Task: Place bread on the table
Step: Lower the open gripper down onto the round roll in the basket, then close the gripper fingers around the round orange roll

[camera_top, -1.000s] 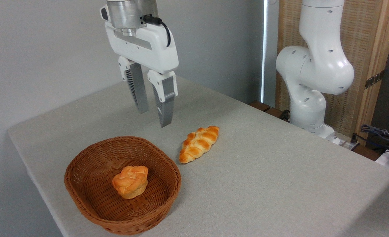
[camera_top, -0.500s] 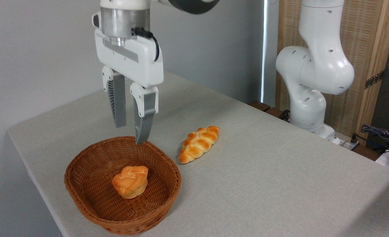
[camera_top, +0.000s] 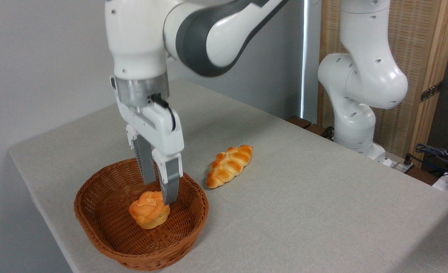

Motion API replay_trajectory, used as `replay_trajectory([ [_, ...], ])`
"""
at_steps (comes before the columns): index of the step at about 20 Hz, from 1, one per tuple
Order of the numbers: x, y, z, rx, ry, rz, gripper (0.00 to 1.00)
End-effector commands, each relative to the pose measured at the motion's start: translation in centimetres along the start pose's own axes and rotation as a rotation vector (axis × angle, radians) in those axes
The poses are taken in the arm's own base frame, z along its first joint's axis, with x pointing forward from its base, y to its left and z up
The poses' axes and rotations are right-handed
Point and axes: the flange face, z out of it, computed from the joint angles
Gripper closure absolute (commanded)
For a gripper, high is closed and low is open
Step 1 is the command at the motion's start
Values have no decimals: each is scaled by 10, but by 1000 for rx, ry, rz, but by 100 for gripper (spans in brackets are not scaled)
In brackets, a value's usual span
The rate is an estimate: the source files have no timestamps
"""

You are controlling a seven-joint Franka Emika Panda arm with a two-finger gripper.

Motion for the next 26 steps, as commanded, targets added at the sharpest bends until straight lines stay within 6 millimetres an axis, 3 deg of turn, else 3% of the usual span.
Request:
replay_trajectory([
  [1,22,15,22,-25,13,49,0],
  [8,31,24,28,-89,58,21,0],
  [18,26,16,27,-69,57,85,0],
  [26,32,14,41,-58,67,95,0],
])
